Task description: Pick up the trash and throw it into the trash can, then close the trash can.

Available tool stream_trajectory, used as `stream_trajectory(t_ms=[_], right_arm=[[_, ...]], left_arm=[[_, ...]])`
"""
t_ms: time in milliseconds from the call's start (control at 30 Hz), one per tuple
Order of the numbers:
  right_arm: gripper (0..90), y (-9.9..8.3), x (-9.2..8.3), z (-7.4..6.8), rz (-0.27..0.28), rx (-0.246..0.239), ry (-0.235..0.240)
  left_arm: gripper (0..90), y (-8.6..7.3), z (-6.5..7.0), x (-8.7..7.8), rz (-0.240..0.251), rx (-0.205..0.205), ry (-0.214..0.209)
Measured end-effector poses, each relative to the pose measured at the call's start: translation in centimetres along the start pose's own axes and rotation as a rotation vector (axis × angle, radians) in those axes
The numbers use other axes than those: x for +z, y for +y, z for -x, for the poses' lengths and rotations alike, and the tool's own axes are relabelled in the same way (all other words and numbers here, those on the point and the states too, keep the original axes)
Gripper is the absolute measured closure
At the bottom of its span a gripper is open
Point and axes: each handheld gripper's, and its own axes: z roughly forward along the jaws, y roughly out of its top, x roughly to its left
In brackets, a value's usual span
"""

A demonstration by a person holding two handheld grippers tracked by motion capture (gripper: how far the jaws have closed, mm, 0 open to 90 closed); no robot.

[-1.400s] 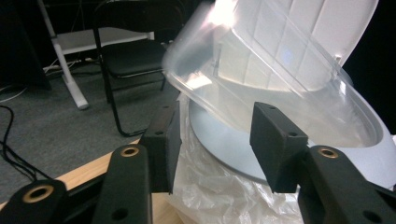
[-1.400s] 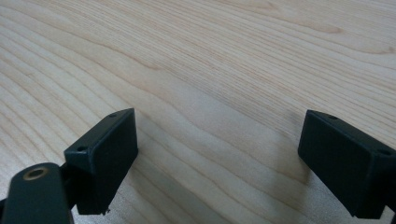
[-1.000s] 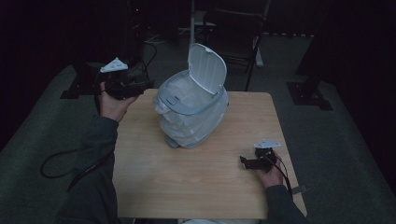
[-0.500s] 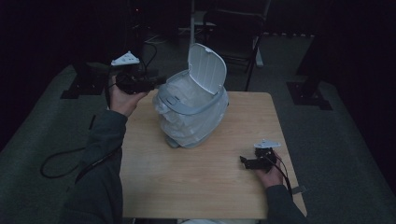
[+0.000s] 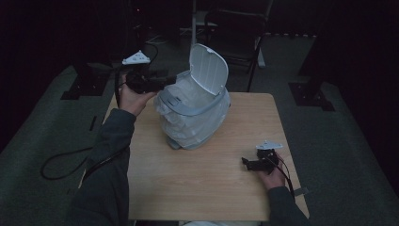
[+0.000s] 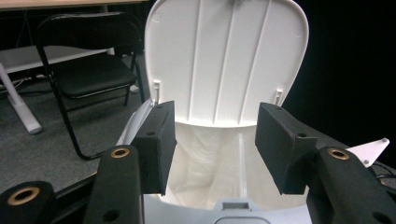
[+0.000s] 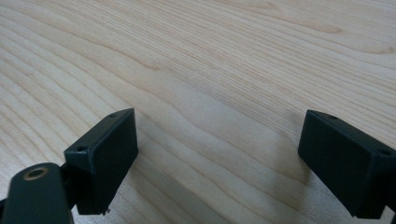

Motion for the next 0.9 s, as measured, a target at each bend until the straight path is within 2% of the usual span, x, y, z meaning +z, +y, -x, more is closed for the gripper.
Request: stream_trajectory(t_ms=[300, 533, 700, 733, 900], right_arm=[[11.2, 0.0, 0.0, 0.0, 0.000, -0.001, 0.000], [11.2, 0.0, 0.0, 0.0, -0.001, -0.001, -0.001], [11.2, 0.0, 0.0, 0.0, -0.001, -0.001, 0.000], [11.2, 0.0, 0.0, 0.0, -0.001, -0.001, -0.001], [11.2, 0.0, 0.0, 0.0, -0.001, -0.001, 0.000]], left_arm=[[47.5, 0.7, 0.6, 1.1, 0.005, 0.003, -0.005], [46.5, 1.2, 1.2, 2.2, 0.073, 0.007, 0.023], [45.8, 1.5, 1.5, 2.6, 0.091, 0.002, 0.029], [45.4, 1.9, 1.5, 3.0, 0.117, -0.016, 0.028], [44.9, 2.4, 1.7, 3.5, 0.121, -0.010, 0.039]])
